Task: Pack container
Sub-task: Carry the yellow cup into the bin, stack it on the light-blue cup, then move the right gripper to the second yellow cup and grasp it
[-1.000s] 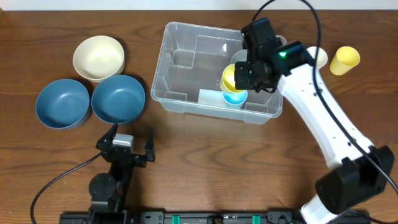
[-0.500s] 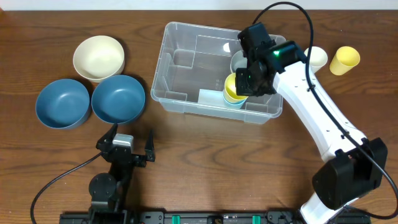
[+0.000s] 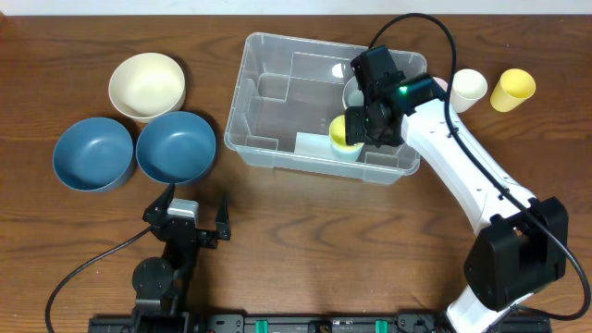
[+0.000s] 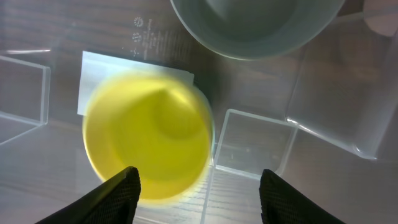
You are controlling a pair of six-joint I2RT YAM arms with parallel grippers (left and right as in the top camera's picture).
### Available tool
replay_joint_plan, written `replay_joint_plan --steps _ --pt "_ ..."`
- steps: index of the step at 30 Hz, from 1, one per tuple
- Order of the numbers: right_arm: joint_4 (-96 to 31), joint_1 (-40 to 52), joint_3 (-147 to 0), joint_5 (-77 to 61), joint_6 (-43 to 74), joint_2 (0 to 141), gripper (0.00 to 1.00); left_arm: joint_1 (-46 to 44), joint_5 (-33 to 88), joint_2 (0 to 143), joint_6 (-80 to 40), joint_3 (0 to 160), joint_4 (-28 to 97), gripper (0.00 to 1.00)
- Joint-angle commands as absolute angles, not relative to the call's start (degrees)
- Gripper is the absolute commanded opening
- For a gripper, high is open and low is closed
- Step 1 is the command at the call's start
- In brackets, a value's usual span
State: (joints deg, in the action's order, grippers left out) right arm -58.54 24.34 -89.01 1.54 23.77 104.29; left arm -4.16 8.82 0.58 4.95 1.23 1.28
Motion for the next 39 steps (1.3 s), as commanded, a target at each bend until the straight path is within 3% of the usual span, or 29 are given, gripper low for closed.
replay_joint_plan --steps 1,8,15,26,39 --pt "-59.29 24.36 -92.38 2.11 22.63 104.14 0.63 -3.88 9.87 0.23 5.52 0.23 3.20 0.98" --pt "-64.88 20.80 -101.34 3.99 22.17 101.89 0.63 -3.88 9.87 0.23 5.50 0.23 3.20 0.98" --pt "-66.50 9.30 -104.25 6.24 22.04 101.60 0.63 -3.88 9.87 0.23 5.50 0.23 3.20 0.98" --pt "-57.98 -11.03 -104.09 5.15 22.24 105.56 0.61 -3.88 9.87 0.23 5.50 0.23 3.20 0.98" --pt "-50.26 -20.14 -104.09 3.42 22.22 119.63 0.60 -3.86 9.87 0.23 5.52 0.23 3.20 0.98"
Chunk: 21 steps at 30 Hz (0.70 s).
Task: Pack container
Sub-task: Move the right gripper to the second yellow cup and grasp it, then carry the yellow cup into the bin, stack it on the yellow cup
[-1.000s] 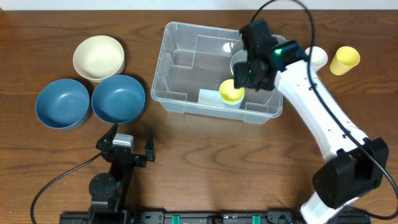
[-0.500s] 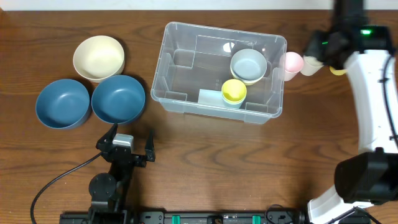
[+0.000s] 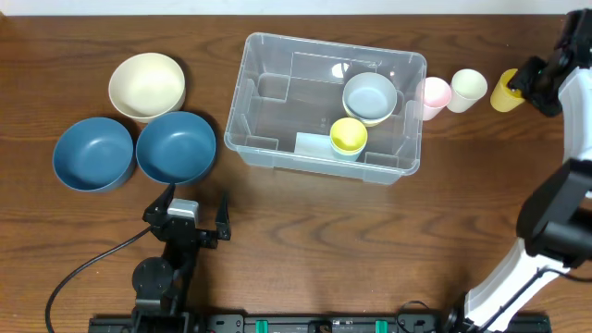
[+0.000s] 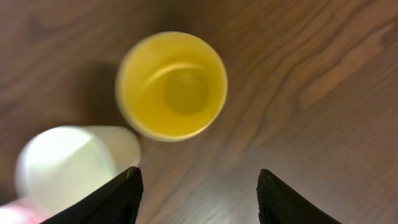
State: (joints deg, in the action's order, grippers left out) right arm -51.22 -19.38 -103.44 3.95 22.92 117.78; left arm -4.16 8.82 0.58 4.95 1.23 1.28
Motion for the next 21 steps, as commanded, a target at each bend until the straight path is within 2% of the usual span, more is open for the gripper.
replay_joint_plan --steps 1,17,19,21 --pt "-49.63 -20.38 -104.09 3.42 22.22 120.29 0.60 -3.88 9.87 0.23 5.50 0.23 3.20 0.98" --pt "-42.78 -21.80 -104.09 4.49 22.00 126.82 0.54 -3.88 9.87 0.23 5.50 0.23 3.20 0.98" --pt "-42.61 -21.91 -104.09 4.49 21.80 127.57 0.51 -3.88 9.87 0.23 5.50 0.23 3.20 0.98" --pt "-42.61 -21.98 -104.09 4.54 21.54 127.85 0.41 -3.88 9.87 0.23 5.50 0.23 3.20 0.98"
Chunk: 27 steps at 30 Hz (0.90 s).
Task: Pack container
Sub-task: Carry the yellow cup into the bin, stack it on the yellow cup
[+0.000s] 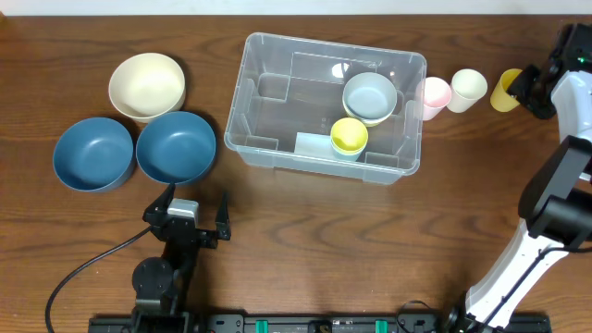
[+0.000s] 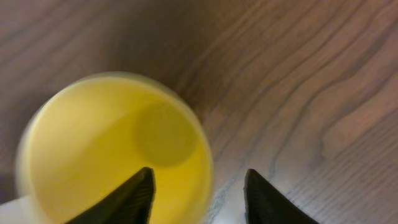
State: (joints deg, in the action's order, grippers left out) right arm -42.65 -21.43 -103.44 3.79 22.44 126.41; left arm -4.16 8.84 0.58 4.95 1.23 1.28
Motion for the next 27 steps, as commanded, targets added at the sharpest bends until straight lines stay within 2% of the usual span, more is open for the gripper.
replay_joint_plan --steps 1,10,19,27 --pt "-42.61 -22.04 -104.09 4.58 21.54 127.85 0.37 -3.86 9.87 0.23 5.50 0.23 3.20 0.98" --pt "-43.53 -22.24 -104.09 4.71 21.58 127.83 0.03 -3.88 9.87 0.23 5.50 0.23 3.20 0.98" --pt "-50.30 -23.11 -104.27 6.26 20.67 125.23 0.01 -3.86 9.87 0.23 5.50 0.23 3.20 0.98" --pt "-57.91 -23.97 -104.27 5.26 20.53 111.72 0.01 -3.88 9.87 0.23 5.50 0.23 3.20 0.98"
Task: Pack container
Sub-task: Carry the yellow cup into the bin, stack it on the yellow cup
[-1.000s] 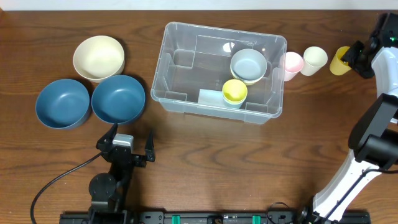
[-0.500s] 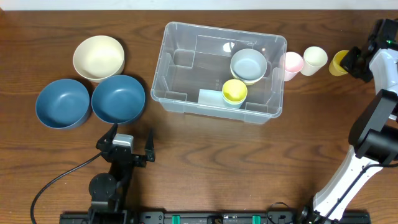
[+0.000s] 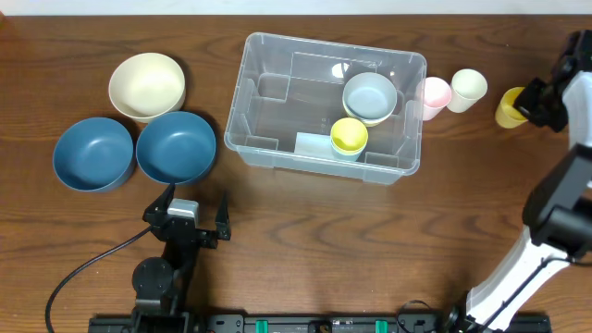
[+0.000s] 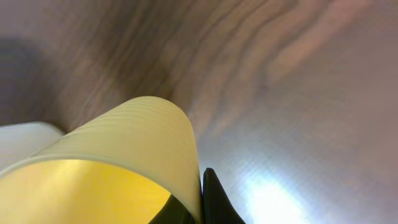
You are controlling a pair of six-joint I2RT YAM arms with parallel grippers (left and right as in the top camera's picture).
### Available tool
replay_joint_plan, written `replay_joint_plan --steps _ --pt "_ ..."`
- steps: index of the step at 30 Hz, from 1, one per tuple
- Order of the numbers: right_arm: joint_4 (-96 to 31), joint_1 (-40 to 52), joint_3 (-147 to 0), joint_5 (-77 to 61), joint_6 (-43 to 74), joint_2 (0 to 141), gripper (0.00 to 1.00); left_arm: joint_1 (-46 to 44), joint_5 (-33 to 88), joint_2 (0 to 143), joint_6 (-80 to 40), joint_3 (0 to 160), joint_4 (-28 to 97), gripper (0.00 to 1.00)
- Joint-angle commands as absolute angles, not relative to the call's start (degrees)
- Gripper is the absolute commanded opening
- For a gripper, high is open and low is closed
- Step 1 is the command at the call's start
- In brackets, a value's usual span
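The clear plastic container (image 3: 277,153) stands mid-table, holding a grey-blue bowl (image 3: 370,95) and a yellow cup (image 3: 349,136). To its right stand a pink cup (image 3: 435,92) and a white cup (image 3: 469,86). At the far right, my right gripper (image 3: 524,104) is shut on the wall of a second yellow cup (image 3: 508,107). In the right wrist view this yellow cup (image 4: 112,155) fills the lower left and looks tilted. Right gripper (image 4: 198,208) has one finger inside the rim and one outside. My left gripper (image 3: 190,220) rests open near the front edge, away from everything.
A cream bowl (image 3: 146,85) and two blue bowls (image 3: 92,153) (image 3: 176,146) sit to the left of the container. The right arm reaches along the table's right edge.
My right gripper was open with its fingers either side of the yellow cup's rim. Now it is shut on the cup's wall, and the cup sits slightly nearer the front, tilted.
My right gripper first stood open over a yellow cup inside the container. Then it was at the far right, open above another yellow cup beside the white one. Then it was low over that cup's rim, and now it grips the wall.
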State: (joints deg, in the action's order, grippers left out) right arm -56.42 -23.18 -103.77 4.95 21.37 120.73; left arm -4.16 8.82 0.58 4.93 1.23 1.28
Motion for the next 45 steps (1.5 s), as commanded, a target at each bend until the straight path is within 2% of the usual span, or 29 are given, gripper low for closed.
replay_joint_plan --steps 1,6,10,16,21,27,37,45 --pt "-58.72 -23.94 -104.27 4.19 20.51 109.58 0.01 -3.88 9.87 0.23 5.50 0.23 3.20 0.98" --pt "-62.43 -22.85 -104.25 -6.96 20.53 100.01 0.01 -3.88 9.87 0.23 5.50 0.23 3.20 0.98" --pt "-65.23 -17.96 -104.25 -11.92 20.58 94.74 0.01 -3.88 9.87 0.23 5.50 0.23 3.20 0.98" --pt "-67.35 -3.62 -104.18 -11.77 20.56 92.97 0.01 -3.88 9.87 0.23 5.50 0.23 3.20 0.98" --pt "-66.81 8.80 -103.72 -6.20 20.80 94.48 0.01 -3.88 9.87 0.23 5.50 0.23 3.20 0.98" --pt "-67.44 17.93 -103.70 -0.60 21.04 98.08 0.01 -3.86 9.87 0.23 5.50 0.23 3.20 0.98" --pt "-70.57 22.52 -103.28 1.50 21.89 106.10 0.01 -3.88 9.87 0.23 5.50 0.23 3.20 0.98" --pt "-69.91 23.86 -99.44 1.76 22.24 106.63 0.01 -3.88 9.87 0.23 5.50 0.23 3.20 0.98"
